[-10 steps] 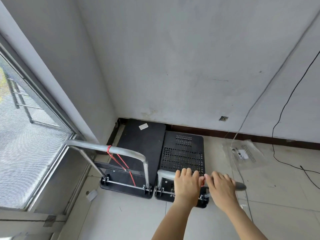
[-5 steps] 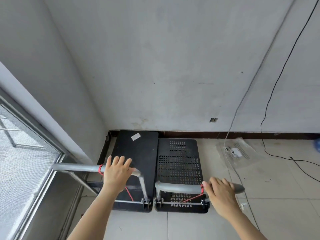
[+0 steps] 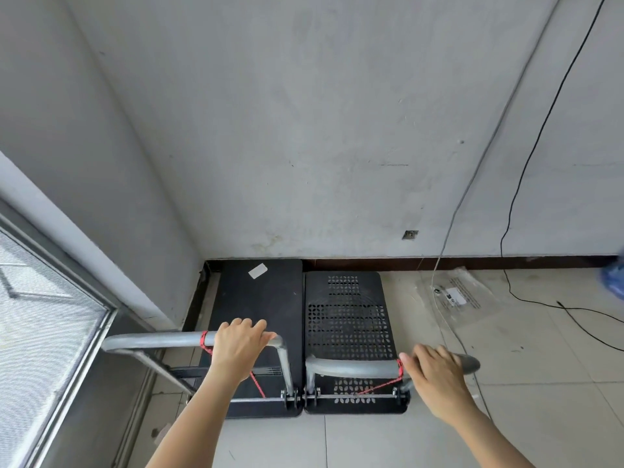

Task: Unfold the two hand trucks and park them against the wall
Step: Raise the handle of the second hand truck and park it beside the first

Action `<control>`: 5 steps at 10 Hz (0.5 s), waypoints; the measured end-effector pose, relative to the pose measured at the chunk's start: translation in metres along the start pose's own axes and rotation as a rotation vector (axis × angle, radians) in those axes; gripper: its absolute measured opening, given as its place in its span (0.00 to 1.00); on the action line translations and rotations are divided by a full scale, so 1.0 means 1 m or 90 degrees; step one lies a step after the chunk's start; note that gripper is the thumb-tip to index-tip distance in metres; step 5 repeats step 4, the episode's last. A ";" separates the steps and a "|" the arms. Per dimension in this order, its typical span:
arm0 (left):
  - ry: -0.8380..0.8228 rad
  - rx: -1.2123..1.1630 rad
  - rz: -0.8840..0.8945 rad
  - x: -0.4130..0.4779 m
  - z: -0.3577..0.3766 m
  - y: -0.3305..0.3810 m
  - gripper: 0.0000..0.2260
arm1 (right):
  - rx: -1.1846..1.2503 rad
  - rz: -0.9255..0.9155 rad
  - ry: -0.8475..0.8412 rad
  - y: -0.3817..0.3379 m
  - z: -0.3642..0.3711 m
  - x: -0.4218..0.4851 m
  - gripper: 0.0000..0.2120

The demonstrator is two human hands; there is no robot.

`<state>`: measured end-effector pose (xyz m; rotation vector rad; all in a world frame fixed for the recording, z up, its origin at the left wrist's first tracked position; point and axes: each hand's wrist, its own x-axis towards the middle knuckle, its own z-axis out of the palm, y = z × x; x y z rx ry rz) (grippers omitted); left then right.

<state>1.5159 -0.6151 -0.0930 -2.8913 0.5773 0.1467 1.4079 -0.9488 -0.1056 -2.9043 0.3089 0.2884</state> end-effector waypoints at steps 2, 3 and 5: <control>-0.021 0.031 -0.013 -0.002 0.001 0.003 0.09 | 0.001 -0.002 -0.010 -0.001 -0.003 0.001 0.17; -0.052 0.051 0.010 -0.003 -0.006 0.005 0.13 | -0.019 -0.007 -0.030 -0.002 -0.008 -0.003 0.27; -0.045 0.040 -0.025 0.002 -0.026 0.015 0.12 | -0.082 -0.046 -0.087 -0.009 -0.016 0.000 0.30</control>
